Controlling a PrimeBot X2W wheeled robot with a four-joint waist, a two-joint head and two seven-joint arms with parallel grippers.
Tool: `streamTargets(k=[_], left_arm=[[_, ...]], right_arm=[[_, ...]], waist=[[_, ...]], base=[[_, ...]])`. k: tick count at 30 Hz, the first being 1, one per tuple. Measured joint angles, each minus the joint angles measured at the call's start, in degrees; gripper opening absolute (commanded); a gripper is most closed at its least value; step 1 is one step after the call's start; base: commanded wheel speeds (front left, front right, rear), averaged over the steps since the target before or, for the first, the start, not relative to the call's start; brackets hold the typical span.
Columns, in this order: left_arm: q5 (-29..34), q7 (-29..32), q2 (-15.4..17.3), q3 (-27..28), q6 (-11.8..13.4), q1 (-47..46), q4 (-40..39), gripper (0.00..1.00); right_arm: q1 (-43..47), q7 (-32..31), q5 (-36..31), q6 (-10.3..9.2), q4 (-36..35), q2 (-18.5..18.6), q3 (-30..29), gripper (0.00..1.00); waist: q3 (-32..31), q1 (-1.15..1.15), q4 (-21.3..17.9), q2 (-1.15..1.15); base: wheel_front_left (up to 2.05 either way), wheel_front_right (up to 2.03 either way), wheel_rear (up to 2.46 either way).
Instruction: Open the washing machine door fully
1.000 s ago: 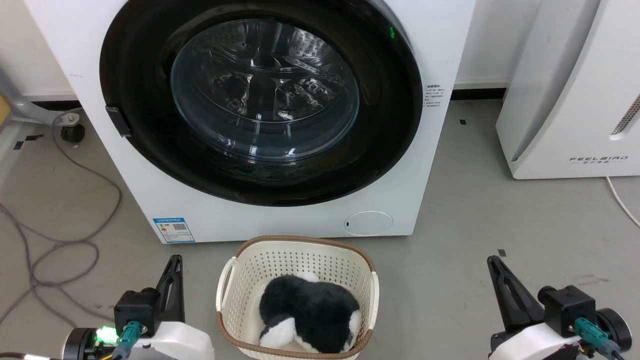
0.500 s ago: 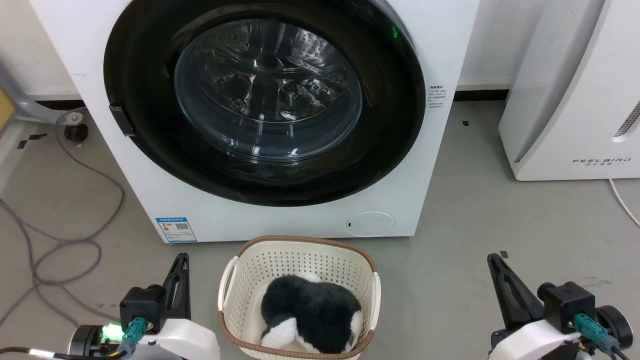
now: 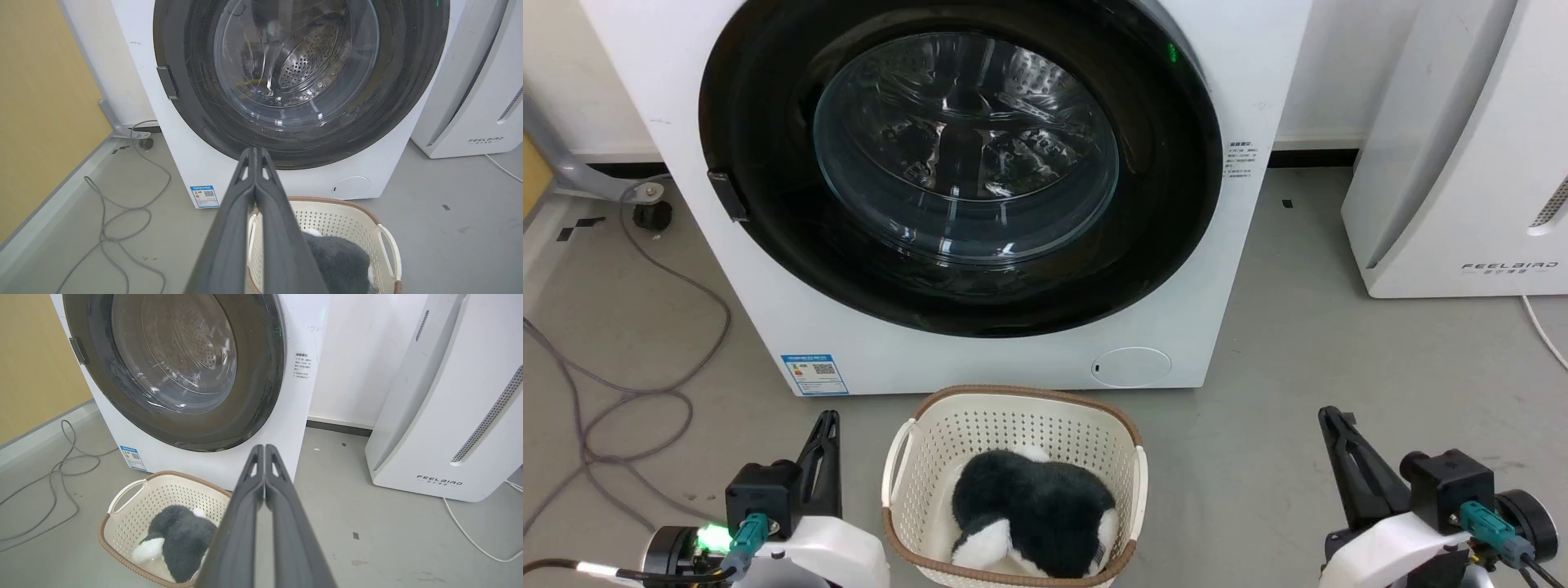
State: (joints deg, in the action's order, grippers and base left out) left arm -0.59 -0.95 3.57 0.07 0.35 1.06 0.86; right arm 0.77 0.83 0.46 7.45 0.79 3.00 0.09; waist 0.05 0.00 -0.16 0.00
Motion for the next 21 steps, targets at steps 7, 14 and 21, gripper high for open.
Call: streamTargets(k=[7,14,21], left_arm=[[-0.03,-0.08,-0.2,0.02,0.0,0.02,0.08,1.0],[-0.33,-0.68,-0.23,-0.37,-0.02,0.02,0.8,1.0],[-1.04,-1.41,-0.23,-0.89,-0.13,0.02,1.48,1.0]], right_arm=[[0.05,-0.04,0.09,0.0,0.14,0.01,0.11,1.0],[0.18,0.29,0.16,0.0,0.31,0.01,0.09,1.0],[0.53,0.75,0.78,0.0,0.33,0.01,0.03,0.0]], waist=[[-0.01,0.0,0.02,0.0],[-0.01,0.0,-0.02,0.0],[-0.01,0.0,0.02,0.0]], base=[[0.0,0.0,0.0],[0.0,0.0,0.0],[0.0,0.0,0.0]])
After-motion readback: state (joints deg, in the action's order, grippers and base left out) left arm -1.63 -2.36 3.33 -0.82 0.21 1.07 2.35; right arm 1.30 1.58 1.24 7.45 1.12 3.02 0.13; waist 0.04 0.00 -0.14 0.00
